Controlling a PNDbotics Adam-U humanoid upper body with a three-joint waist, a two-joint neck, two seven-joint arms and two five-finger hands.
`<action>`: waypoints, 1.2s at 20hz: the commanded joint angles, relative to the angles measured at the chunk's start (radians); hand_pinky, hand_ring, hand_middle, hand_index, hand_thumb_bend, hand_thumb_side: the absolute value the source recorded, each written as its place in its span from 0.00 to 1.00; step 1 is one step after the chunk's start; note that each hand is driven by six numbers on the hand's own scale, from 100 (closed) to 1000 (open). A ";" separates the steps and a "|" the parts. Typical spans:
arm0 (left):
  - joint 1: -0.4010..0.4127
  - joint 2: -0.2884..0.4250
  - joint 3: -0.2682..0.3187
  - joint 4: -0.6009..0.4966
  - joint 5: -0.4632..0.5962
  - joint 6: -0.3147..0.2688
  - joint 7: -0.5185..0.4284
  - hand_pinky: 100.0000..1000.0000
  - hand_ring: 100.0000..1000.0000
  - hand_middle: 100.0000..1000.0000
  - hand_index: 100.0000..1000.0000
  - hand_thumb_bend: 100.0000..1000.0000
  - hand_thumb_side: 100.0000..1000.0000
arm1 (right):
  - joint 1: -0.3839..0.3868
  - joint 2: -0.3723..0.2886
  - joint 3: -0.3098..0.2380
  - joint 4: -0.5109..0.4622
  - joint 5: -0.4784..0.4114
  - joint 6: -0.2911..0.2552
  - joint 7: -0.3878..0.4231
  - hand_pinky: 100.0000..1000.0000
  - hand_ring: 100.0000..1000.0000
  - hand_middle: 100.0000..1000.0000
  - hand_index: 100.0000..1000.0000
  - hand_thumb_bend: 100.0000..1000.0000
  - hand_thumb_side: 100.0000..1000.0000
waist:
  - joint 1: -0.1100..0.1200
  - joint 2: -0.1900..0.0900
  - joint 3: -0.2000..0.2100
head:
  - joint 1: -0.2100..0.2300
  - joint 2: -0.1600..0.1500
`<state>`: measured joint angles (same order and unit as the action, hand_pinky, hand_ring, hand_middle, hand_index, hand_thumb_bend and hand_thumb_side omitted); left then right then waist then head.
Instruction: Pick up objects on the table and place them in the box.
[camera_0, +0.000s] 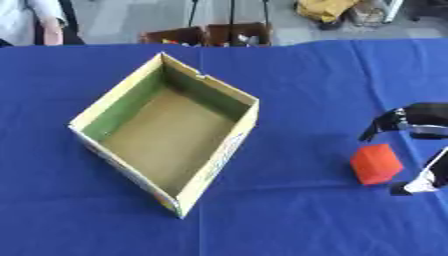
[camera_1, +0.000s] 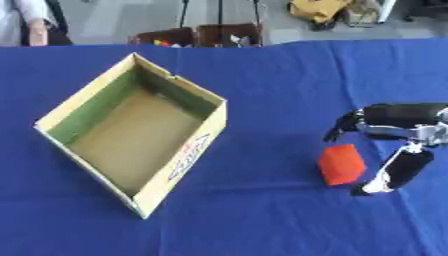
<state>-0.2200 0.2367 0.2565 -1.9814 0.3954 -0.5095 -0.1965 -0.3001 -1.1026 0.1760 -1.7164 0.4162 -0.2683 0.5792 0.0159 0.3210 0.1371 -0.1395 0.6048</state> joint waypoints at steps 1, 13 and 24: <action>-0.011 0.011 0.001 -0.019 -0.002 0.003 -0.002 0.50 0.69 0.81 0.91 0.00 0.99 | -0.018 -0.017 -0.003 0.013 0.013 0.001 -0.009 0.82 0.80 0.70 0.85 0.48 0.30 | -0.016 0.001 0.002 | -0.002 -0.006; -0.012 0.008 0.000 -0.019 -0.003 0.008 -0.006 0.50 0.69 0.81 0.91 0.00 0.99 | -0.036 0.002 0.005 0.064 0.001 0.021 -0.035 0.77 0.70 0.52 0.66 0.23 0.21 | -0.017 0.003 0.002 | -0.002 0.001; -0.011 0.007 0.000 -0.019 -0.004 0.011 -0.008 0.50 0.69 0.81 0.91 0.00 0.99 | -0.063 0.000 -0.012 0.087 -0.079 0.061 -0.044 0.71 0.57 0.36 0.50 0.00 0.19 | -0.017 0.003 -0.002 | -0.009 0.009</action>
<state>-0.2211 0.2288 0.2563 -1.9814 0.3947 -0.5008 -0.2042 -0.3472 -1.0758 0.1847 -1.6238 0.3558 -0.2136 0.5387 0.0159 0.3247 0.1360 -0.1444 0.6073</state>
